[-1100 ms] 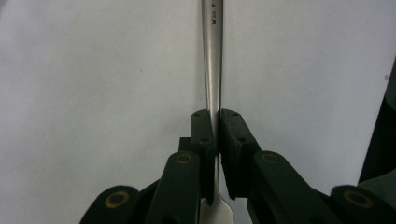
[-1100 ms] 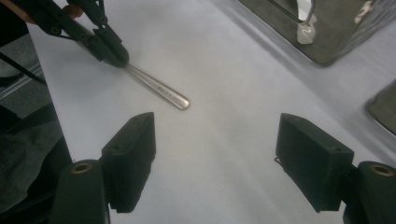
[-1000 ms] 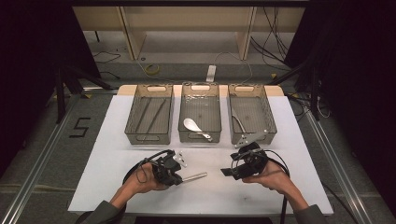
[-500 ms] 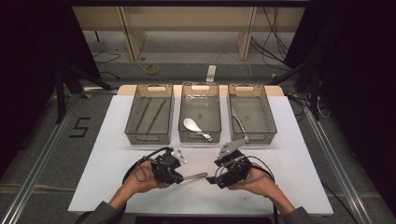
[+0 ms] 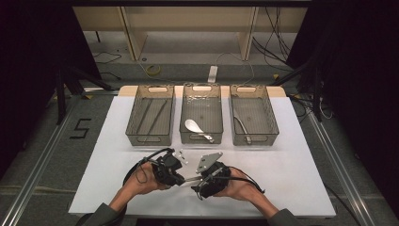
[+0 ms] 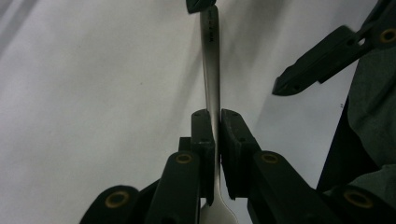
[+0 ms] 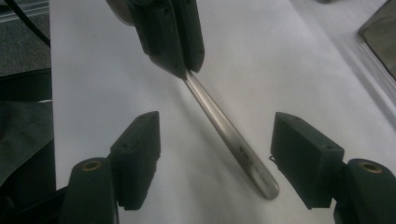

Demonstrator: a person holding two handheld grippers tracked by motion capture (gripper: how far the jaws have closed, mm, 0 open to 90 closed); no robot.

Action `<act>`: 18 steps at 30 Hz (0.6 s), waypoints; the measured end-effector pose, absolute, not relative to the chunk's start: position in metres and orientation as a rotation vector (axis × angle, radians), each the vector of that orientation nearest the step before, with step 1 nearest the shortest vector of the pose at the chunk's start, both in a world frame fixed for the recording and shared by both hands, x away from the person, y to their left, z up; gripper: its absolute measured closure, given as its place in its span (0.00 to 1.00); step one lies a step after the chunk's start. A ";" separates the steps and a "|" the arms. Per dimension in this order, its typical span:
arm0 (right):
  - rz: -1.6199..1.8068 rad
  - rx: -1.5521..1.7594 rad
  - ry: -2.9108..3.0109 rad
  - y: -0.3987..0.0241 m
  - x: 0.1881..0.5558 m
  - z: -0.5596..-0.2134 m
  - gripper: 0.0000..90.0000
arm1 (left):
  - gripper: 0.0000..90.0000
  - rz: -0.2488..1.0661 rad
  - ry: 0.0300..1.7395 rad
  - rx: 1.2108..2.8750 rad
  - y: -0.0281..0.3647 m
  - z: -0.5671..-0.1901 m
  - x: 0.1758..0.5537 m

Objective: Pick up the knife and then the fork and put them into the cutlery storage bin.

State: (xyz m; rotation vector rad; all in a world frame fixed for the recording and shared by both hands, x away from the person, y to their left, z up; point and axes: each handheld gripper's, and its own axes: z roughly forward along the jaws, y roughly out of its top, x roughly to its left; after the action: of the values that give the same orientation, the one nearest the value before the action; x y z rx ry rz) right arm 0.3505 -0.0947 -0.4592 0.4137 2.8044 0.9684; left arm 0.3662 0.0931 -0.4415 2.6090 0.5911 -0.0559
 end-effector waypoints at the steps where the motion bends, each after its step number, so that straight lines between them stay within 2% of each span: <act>1: 0.978 0.420 2.791 -0.093 0.351 -0.460 0.41 | 0.93 -0.057 0.593 2.608 0.093 -0.441 0.366; 9: 0.927 0.346 2.805 -0.083 0.356 -0.470 0.52 | 0.93 -0.063 0.595 2.609 0.093 -0.441 0.367; 18: 0.880 0.290 2.783 -0.075 0.356 -0.475 0.70 | 0.93 -0.071 0.596 2.609 0.093 -0.440 0.366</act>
State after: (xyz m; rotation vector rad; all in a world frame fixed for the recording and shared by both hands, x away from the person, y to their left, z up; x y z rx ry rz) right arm 0.3562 -0.0752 -0.4747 0.2897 2.7828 0.8800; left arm 0.3659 0.0926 -0.4401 2.6094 0.5957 -0.0711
